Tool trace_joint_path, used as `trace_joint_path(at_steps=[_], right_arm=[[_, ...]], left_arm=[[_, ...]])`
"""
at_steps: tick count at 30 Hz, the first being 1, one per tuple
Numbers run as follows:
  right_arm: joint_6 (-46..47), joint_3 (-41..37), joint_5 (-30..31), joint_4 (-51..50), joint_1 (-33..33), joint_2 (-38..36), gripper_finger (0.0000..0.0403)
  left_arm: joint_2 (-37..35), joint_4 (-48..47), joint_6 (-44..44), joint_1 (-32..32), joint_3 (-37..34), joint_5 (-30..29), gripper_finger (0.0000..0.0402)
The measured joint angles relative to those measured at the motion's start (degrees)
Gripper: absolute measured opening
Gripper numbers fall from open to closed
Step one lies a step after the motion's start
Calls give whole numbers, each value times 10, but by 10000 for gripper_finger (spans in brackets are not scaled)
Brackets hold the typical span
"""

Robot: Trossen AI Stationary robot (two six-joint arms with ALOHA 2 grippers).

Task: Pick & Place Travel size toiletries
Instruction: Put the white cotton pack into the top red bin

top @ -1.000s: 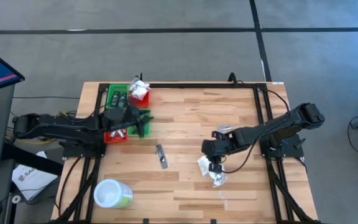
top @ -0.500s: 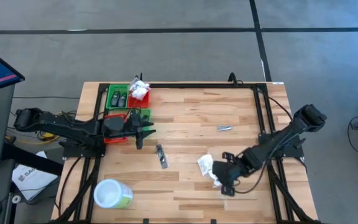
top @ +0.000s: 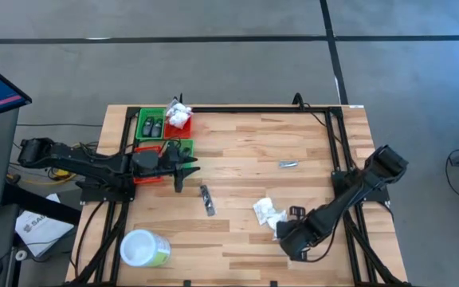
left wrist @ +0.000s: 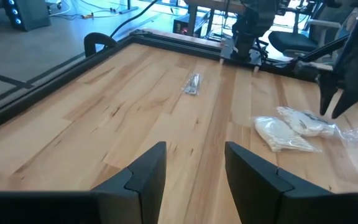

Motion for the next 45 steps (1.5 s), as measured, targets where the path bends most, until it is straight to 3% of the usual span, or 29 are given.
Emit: trace_joint_path(at_steps=[8,20,45], right_arm=[[-15,29,-22,-30,5,8,86],[-51,41,23,-40,0,5,86],[-77,38,35,-21,-11,5,86]], left_arm=[[0,5,-7,0,0,0,154],[0,9,-7,0,0,0,154],[0,7,-6,0,0,0,154]])
